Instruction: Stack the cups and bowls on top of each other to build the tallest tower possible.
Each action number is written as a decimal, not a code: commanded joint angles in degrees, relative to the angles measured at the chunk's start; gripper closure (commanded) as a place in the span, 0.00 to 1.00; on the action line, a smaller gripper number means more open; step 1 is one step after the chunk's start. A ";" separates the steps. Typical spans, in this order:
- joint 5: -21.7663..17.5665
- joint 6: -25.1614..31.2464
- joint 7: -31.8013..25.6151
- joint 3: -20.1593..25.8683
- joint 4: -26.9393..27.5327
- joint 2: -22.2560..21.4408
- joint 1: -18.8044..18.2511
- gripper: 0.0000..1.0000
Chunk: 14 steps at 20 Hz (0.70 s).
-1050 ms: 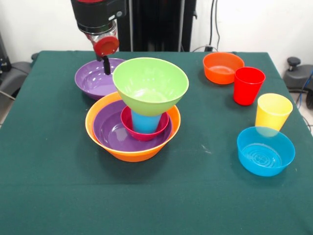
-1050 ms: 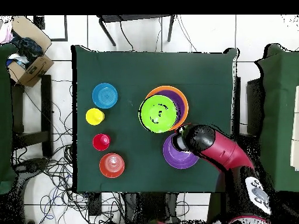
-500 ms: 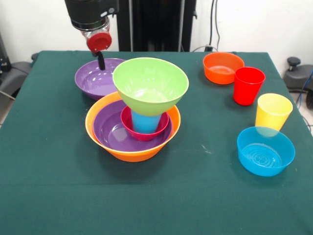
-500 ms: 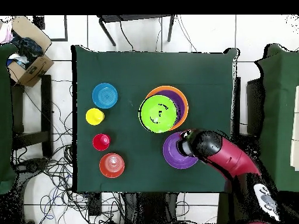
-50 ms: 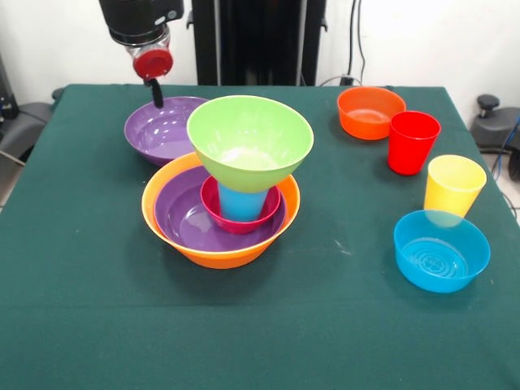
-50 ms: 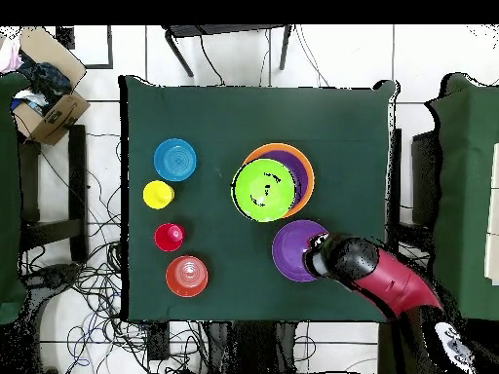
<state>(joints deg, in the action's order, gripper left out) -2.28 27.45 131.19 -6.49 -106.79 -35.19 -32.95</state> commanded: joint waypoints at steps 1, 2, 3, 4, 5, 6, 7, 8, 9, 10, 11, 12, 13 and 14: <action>-5.68 -8.82 -2.06 6.87 -3.45 5.71 -1.22 0.00; -5.94 -9.28 -2.08 7.02 -3.15 6.25 -1.54 0.00; -6.19 -9.71 -1.93 7.16 -2.83 6.92 -1.72 0.00; -6.41 -10.25 -1.73 7.22 -2.55 7.50 -1.84 0.00; -6.63 -10.79 -1.52 7.28 -2.28 8.09 -1.96 0.00; -6.82 -11.30 -1.36 7.42 -2.05 8.64 -2.16 0.00; -6.99 -11.91 -1.11 7.46 -1.79 9.21 -2.26 0.00; -7.13 -12.33 -1.02 7.66 -1.42 9.85 -2.47 0.00; -7.29 -12.79 -1.02 7.94 -1.18 10.39 -2.83 0.00; -7.52 -13.59 -1.05 8.40 -0.96 10.95 -3.24 0.00; -7.70 -14.11 -1.10 8.77 -0.85 11.43 -3.72 0.00; -7.79 -14.54 -1.01 9.11 -0.76 11.74 -4.01 0.00; -8.04 -15.23 -0.92 9.34 -0.81 11.97 -4.41 0.00; -8.06 -15.11 -1.00 9.62 -0.53 12.18 -4.67 0.00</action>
<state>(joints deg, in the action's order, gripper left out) -6.93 17.23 131.19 -5.25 -107.72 -27.43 -36.63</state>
